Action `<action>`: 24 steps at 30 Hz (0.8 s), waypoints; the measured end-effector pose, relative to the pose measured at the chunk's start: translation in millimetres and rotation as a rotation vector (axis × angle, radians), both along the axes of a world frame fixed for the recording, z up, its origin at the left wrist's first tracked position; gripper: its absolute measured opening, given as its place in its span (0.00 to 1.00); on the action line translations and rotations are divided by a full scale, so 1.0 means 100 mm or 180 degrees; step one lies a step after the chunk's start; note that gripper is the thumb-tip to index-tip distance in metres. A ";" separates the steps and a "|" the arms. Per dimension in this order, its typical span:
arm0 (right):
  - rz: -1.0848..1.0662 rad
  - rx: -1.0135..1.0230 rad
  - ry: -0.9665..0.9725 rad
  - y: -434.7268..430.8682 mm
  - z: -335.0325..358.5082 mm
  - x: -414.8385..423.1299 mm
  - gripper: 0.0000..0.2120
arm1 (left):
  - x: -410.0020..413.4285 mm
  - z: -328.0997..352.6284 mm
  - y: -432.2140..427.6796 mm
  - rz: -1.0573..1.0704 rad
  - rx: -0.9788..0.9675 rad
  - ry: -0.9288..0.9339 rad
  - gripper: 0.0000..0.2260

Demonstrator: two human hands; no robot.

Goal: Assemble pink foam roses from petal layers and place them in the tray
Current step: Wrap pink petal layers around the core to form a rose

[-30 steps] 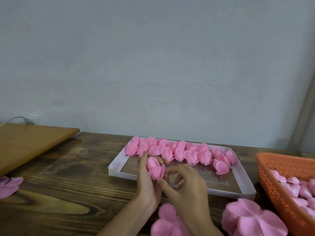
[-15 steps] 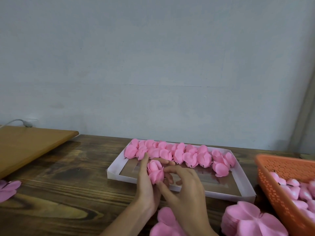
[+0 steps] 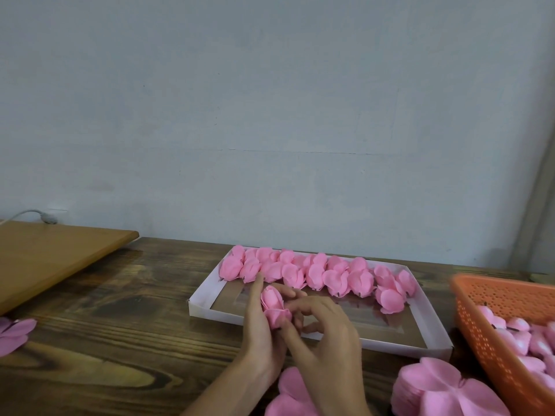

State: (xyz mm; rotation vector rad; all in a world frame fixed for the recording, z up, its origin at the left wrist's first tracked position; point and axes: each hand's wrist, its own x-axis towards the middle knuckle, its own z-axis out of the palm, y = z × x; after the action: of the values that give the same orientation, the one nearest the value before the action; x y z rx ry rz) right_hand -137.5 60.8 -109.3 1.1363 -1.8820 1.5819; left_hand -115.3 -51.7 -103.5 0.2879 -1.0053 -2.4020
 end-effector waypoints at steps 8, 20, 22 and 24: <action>-0.0060 0.0023 0.0369 0.02 -0.01 -0.04 0.12 | -0.03 -0.03 -0.02 0.0011 -0.0033 -0.0064 0.24; 0.0010 -0.0101 0.0091 0.03 0.06 0.01 0.29 | -0.01 0.00 0.02 0.0053 0.0327 -0.0209 0.23; -0.0012 -0.0061 0.0076 0.03 0.05 0.01 0.26 | -0.01 0.00 0.02 0.0066 0.0298 -0.0242 0.24; -0.0034 -0.0027 0.0077 0.02 0.04 0.00 0.20 | 0.00 0.01 0.00 0.0063 0.0196 -0.0306 0.25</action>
State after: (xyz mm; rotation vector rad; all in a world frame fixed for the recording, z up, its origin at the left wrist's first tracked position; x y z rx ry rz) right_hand -137.5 63.1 -105.7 1.1349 -1.8612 1.5622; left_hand -115.8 -51.7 -102.8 0.4372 -0.9667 -2.4241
